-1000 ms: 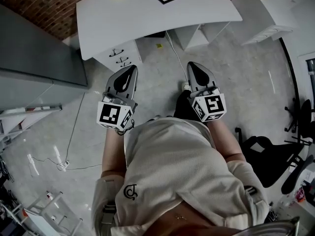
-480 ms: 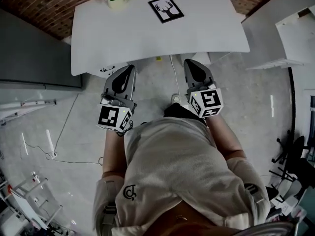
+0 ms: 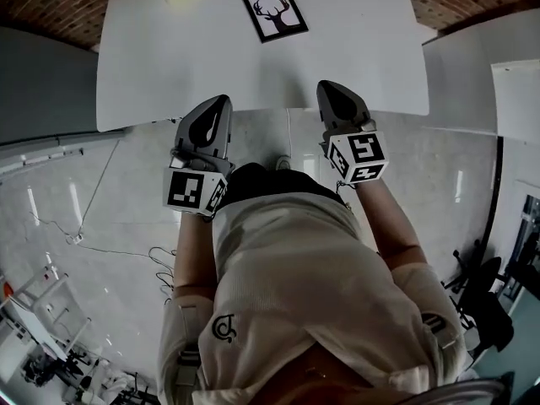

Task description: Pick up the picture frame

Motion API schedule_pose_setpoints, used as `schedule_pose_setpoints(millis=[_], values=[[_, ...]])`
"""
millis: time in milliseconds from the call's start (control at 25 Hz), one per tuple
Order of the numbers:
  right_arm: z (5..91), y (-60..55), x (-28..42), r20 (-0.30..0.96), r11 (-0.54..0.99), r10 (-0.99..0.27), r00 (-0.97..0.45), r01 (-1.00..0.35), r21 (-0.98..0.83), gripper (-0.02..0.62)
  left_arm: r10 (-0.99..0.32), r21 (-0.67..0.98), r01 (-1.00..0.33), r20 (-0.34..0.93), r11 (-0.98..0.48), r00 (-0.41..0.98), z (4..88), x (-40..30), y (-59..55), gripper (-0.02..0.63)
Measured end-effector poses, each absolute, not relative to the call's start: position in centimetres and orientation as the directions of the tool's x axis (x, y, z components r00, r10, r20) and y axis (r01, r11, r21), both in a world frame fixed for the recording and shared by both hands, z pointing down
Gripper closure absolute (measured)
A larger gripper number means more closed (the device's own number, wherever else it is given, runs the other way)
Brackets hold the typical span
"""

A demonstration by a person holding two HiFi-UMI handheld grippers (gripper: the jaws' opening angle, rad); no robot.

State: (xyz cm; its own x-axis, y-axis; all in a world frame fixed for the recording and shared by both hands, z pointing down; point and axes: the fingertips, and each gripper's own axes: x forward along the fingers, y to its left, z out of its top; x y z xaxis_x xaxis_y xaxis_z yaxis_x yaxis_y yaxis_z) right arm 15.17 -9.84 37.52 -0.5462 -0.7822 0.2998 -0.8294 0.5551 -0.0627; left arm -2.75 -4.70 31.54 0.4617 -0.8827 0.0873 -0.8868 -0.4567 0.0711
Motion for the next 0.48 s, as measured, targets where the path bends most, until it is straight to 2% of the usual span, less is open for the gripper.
schedule_pose_setpoints(millis=[480], values=[[41.8, -20.7, 13.5, 0.407, 0.489, -0.776, -0.482, -0.867, -0.097, 0.588, -0.850, 0.126, -0.861, 0.142, -0.493, 0.507, 35.6, -5.2, -17.5, 0.592]])
